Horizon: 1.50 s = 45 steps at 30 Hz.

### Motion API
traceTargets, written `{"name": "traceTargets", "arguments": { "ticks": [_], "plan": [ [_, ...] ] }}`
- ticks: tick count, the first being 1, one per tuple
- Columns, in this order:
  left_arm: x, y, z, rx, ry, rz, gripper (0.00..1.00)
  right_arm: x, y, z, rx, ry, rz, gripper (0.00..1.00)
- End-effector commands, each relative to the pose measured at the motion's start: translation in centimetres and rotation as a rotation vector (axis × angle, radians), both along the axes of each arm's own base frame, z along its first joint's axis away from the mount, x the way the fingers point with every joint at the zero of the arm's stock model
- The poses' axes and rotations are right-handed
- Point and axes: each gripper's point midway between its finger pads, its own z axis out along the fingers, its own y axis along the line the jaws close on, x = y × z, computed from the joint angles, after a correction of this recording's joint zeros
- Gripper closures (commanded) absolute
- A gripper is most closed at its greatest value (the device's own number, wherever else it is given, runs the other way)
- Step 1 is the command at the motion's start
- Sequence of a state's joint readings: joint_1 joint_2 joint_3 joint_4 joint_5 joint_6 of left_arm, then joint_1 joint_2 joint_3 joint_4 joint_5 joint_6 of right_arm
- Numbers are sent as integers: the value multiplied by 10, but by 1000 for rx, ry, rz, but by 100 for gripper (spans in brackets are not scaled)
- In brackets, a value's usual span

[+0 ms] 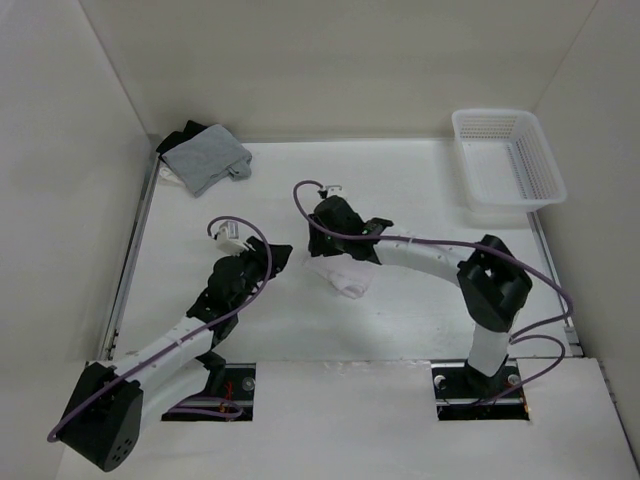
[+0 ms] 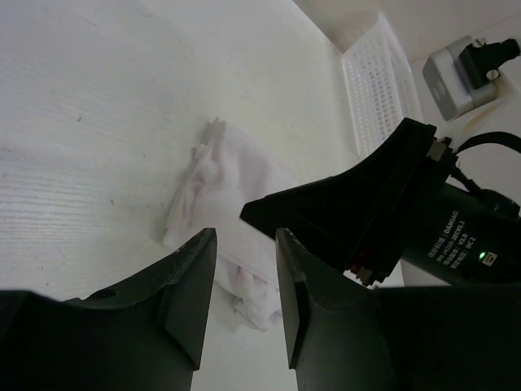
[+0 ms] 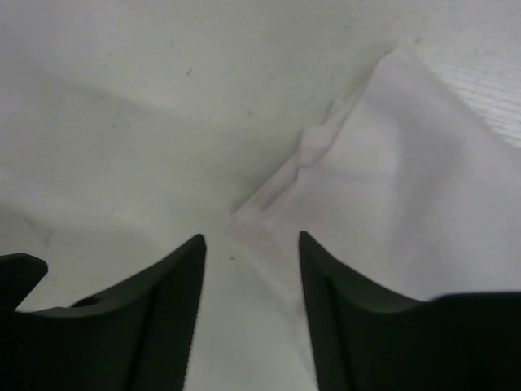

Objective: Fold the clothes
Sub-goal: Fold the tank top

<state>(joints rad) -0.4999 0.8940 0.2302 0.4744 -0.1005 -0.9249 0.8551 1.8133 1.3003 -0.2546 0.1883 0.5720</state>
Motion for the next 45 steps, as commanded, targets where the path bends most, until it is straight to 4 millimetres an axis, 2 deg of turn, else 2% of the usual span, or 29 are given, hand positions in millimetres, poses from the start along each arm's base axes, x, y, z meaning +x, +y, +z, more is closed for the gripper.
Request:
{"name": "traceTargets", "arguments": {
  "ticks": [1,3,5,7,9,11,12,14,16,18,20,24,27,30,33,36,38,41,45],
  "plan": [
    [2,2,13,-31,-39,-2,66,-3,30,36,82,-49,12,42],
    [2,0,15,-28,-40,-13,66,-7,34,53,158,-80,9,39],
    [4,-1,16,-25,-43,-17,66,-13,26,69,224,-115,1,39],
    [6,-6,17,-22,-39,-27,65,-22,13,82,288,-156,-4,47],
    [8,-18,19,-21,-39,-56,65,-19,-11,77,323,-164,-35,65],
    [8,-34,20,-19,-42,-98,65,-18,-29,60,348,-112,-61,87],
    [7,-42,20,-19,-44,-118,65,-21,-35,54,364,-89,-60,92],
    [5,-56,16,-12,-37,-151,65,-27,-47,46,390,-96,-70,95],
    [2,-61,10,-1,-21,-165,65,-36,-62,44,417,-140,-86,95],
    [-1,-55,-2,26,0,-159,64,-45,-79,37,434,-174,-114,95],
    [-2,-39,-16,69,32,-122,62,-53,-99,29,432,-198,-162,95],
    [-5,-4,-44,176,110,-39,54,-64,-150,17,416,-275,-306,89],
    [-8,24,-58,248,143,25,50,-58,-190,21,419,-336,-432,82],
    [-7,46,-62,273,175,94,47,-49,-221,32,424,-386,-539,62],
    [-6,54,-60,277,188,119,46,-37,-246,39,412,-440,-613,40],
    [-6,57,-61,267,194,135,44,-34,-259,33,392,-468,-642,31],
    [-3,59,-60,276,192,142,43,-35,-266,23,384,-469,-668,30],
    [4,58,-49,276,173,141,44,-34,-266,29,399,-482,-657,28],
    [10,48,-40,248,142,136,44,-32,-261,17,379,-438,-653,28]
  ]
}}
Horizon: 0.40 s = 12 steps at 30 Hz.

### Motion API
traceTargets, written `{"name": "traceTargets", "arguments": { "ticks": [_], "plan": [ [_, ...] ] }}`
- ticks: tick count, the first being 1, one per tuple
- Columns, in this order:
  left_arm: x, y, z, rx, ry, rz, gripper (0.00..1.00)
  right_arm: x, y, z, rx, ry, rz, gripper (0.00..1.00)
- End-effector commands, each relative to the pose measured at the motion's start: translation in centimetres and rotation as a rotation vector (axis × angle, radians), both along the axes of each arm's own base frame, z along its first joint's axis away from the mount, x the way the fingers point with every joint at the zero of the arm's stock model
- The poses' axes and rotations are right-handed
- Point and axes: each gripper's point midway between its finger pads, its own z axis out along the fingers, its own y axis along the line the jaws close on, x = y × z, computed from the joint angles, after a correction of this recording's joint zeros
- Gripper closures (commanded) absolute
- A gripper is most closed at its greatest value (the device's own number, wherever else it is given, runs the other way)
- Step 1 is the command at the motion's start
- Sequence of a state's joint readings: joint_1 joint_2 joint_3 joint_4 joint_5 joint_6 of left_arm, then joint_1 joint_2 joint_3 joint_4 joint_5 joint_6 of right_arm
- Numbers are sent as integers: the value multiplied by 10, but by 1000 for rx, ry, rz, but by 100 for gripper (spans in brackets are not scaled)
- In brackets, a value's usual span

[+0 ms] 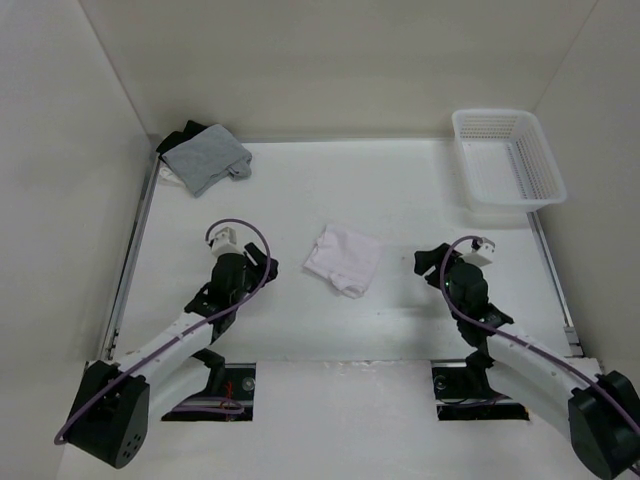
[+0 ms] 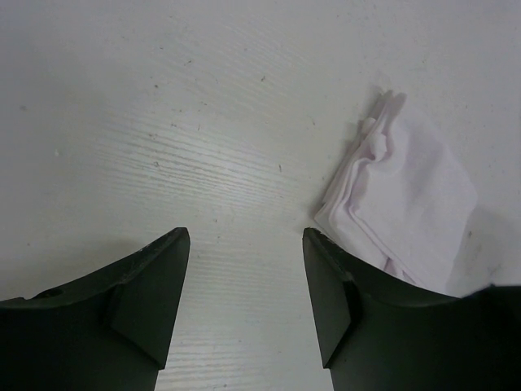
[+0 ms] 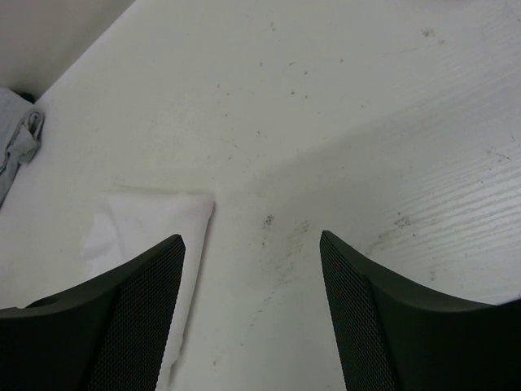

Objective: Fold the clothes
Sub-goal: Fold the tank top

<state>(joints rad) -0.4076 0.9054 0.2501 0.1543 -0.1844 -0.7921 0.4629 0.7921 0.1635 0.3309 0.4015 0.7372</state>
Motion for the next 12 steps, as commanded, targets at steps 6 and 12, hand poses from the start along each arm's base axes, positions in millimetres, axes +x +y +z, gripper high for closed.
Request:
{"name": "traceTargets", "arguments": {
  "ticks": [6,12],
  "plan": [
    [28,-24,26,-18,-73,-37,44,11,7,11,22,-27,13,28],
    [31,-37,23,-5,-64,-77,44,13,8,10,19,-25,15,28]
  ]
}}
